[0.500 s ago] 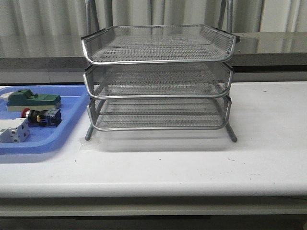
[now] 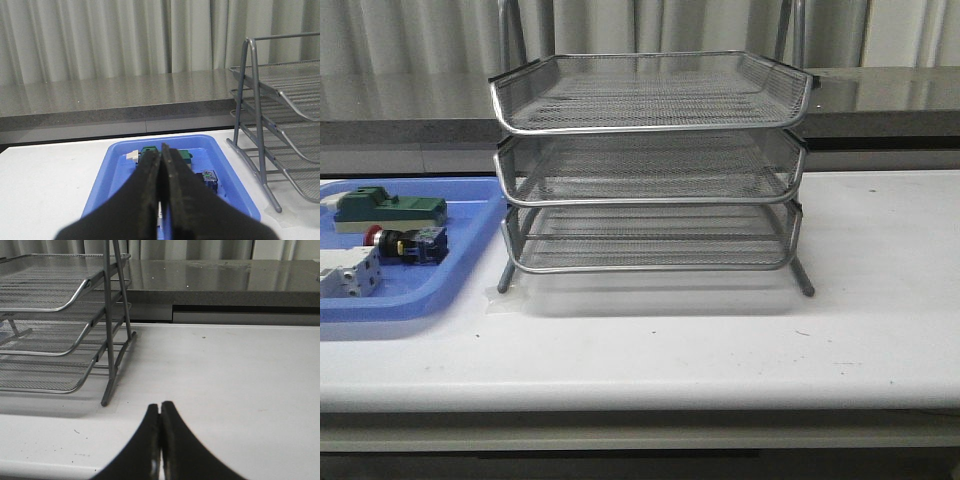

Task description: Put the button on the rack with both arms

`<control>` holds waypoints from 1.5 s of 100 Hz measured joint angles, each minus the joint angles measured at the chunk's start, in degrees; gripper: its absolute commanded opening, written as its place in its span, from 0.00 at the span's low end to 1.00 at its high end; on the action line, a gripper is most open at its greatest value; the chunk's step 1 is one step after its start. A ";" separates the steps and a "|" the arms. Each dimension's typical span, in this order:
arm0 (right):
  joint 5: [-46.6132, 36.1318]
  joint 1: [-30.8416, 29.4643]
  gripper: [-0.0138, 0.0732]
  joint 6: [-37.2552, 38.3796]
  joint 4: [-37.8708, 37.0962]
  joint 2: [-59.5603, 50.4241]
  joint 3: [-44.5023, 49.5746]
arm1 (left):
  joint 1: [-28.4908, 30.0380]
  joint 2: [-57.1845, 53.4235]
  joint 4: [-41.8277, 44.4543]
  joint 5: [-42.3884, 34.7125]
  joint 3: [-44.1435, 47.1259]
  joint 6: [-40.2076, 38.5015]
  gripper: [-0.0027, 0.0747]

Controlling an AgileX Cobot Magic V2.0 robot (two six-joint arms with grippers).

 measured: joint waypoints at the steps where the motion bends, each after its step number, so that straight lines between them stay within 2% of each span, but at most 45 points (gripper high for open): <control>1: 0.00 0.00 0.09 0.00 0.00 0.00 0.00 | 0.00 0.00 0.00 0.00 0.00 0.00 0.01; 24: -0.40 0.00 0.09 0.00 0.00 0.00 0.00 | 0.00 0.00 0.00 0.00 0.00 0.00 0.01; 50: -5.68 0.00 0.09 0.00 0.00 0.00 0.00 | 0.00 0.00 0.00 0.00 0.00 0.00 0.01; 60: -3.31 0.00 0.09 0.00 0.00 0.00 -2.02 | 0.00 0.00 0.00 0.00 0.00 0.00 0.01; 78: 5.84 0.00 0.09 0.00 0.00 2.13 -10.93 | 0.00 0.00 0.00 0.00 0.00 0.00 0.01; 95: 13.45 0.00 0.09 0.00 0.47 10.64 -19.97 | 0.00 0.00 0.00 0.00 0.00 0.00 0.01; 124: 24.69 0.00 0.09 0.00 6.95 30.26 -33.88 | 0.00 0.00 0.00 0.00 0.00 0.00 0.01; 150: 25.73 0.00 0.09 0.00 14.51 45.11 -37.96 | 0.00 0.00 0.00 0.00 0.00 0.00 0.01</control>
